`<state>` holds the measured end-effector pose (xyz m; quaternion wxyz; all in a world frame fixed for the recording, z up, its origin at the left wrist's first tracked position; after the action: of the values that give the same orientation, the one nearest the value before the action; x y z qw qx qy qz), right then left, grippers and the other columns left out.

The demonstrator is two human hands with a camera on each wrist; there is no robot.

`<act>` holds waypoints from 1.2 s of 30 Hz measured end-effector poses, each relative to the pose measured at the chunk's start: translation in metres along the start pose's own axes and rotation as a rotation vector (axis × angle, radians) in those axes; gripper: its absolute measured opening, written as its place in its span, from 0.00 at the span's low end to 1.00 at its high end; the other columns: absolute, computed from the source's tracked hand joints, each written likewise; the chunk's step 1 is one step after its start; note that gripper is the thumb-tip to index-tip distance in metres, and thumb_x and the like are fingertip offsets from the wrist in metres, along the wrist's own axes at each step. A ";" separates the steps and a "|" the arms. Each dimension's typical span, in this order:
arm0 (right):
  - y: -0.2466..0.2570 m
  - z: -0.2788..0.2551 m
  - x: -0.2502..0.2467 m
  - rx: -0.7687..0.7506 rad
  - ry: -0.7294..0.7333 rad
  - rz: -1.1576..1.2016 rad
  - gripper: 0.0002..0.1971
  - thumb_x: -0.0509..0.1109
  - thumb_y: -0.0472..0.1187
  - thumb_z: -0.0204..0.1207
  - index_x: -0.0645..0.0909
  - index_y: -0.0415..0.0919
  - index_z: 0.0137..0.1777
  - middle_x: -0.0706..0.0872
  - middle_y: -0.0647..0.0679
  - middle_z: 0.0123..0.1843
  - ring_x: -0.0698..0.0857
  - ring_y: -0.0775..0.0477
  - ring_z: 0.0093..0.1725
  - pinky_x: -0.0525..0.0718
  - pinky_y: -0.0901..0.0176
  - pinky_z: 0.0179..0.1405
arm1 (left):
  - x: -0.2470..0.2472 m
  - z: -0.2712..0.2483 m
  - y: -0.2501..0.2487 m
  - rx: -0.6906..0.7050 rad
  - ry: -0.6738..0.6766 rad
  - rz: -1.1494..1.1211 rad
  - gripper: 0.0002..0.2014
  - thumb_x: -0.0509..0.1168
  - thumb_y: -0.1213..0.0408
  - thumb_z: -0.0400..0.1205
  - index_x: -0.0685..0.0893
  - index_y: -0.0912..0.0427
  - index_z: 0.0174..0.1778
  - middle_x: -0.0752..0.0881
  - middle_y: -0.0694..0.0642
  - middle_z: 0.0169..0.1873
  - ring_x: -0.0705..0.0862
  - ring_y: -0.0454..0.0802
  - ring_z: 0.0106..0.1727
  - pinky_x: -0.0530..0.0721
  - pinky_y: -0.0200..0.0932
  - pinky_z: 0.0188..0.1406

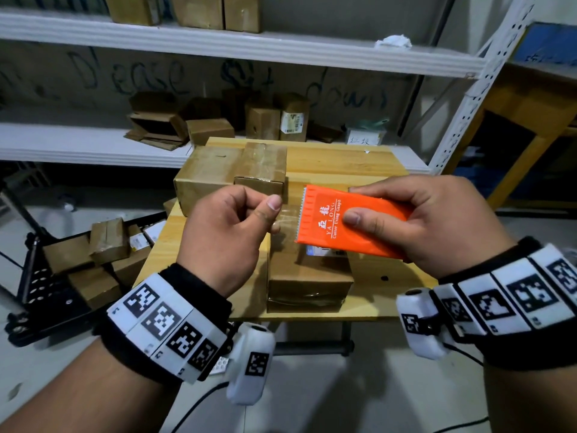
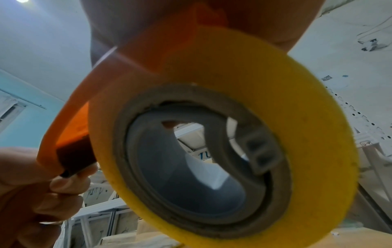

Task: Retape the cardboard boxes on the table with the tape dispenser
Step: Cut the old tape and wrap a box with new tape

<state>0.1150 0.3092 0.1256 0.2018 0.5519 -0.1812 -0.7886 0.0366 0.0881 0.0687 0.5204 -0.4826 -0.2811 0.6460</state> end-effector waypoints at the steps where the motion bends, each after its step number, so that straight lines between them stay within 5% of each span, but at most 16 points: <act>1: -0.001 0.000 0.000 0.001 0.002 0.005 0.30 0.67 0.79 0.63 0.90 0.66 0.60 0.89 0.70 0.50 0.87 0.62 0.52 0.89 0.55 0.50 | 0.001 0.000 -0.001 0.003 0.004 0.008 0.09 0.70 0.57 0.86 0.89 0.53 0.41 0.91 0.47 0.33 0.87 0.36 0.36 0.78 0.24 0.32; 6: -0.010 0.001 -0.003 0.027 -0.004 0.026 0.30 0.67 0.79 0.63 0.91 0.64 0.59 0.91 0.67 0.50 0.88 0.61 0.51 0.85 0.59 0.45 | -0.008 0.005 0.004 -0.009 -0.051 0.012 0.11 0.71 0.57 0.86 0.89 0.53 0.38 0.90 0.47 0.31 0.85 0.34 0.33 0.76 0.25 0.32; 13: -0.028 0.001 -0.008 0.084 -0.013 -0.024 0.33 0.68 0.79 0.62 0.92 0.62 0.59 0.92 0.63 0.50 0.88 0.58 0.48 0.86 0.55 0.43 | -0.027 0.010 0.024 -0.155 -0.064 -0.011 0.12 0.71 0.54 0.85 0.90 0.56 0.39 0.92 0.39 0.36 0.86 0.26 0.38 0.78 0.40 0.40; 23: -0.041 0.009 -0.004 0.175 0.068 -0.002 0.33 0.70 0.79 0.57 0.93 0.60 0.54 0.91 0.62 0.49 0.87 0.57 0.51 0.89 0.49 0.51 | -0.023 0.011 0.041 -0.234 -0.037 -0.047 0.14 0.73 0.53 0.84 0.91 0.56 0.36 0.92 0.43 0.33 0.87 0.31 0.37 0.80 0.45 0.45; 26: -0.048 0.011 -0.004 0.193 0.070 0.008 0.33 0.70 0.79 0.55 0.93 0.59 0.52 0.91 0.62 0.47 0.87 0.56 0.49 0.87 0.51 0.48 | -0.029 0.015 0.052 -0.289 -0.066 -0.082 0.14 0.73 0.52 0.84 0.92 0.56 0.36 0.92 0.44 0.31 0.82 0.31 0.29 0.77 0.46 0.44; 32: -0.063 0.016 -0.011 0.263 0.028 0.040 0.27 0.75 0.75 0.57 0.92 0.56 0.46 0.90 0.57 0.47 0.86 0.53 0.48 0.81 0.54 0.41 | -0.028 0.012 0.064 -0.386 -0.033 -0.093 0.14 0.72 0.52 0.85 0.93 0.57 0.39 0.91 0.46 0.32 0.83 0.41 0.39 0.80 0.52 0.56; 36: -0.067 0.022 -0.013 0.297 -0.043 0.075 0.26 0.79 0.73 0.58 0.92 0.50 0.39 0.91 0.52 0.42 0.87 0.49 0.45 0.83 0.51 0.41 | -0.021 0.013 0.074 -0.430 -0.031 -0.130 0.15 0.73 0.52 0.84 0.93 0.58 0.38 0.91 0.46 0.30 0.82 0.42 0.36 0.78 0.51 0.53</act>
<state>0.0899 0.3745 0.1094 0.1432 0.5515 -0.3207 -0.7566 -0.0055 0.0479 0.0163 0.4417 -0.5533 -0.4508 0.5436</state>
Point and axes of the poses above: each hand's wrist, its own z-axis towards the middle knuckle, its own x-axis out of the palm, y = z × x, the point moved 6 cm from there along z, towards the middle knuckle
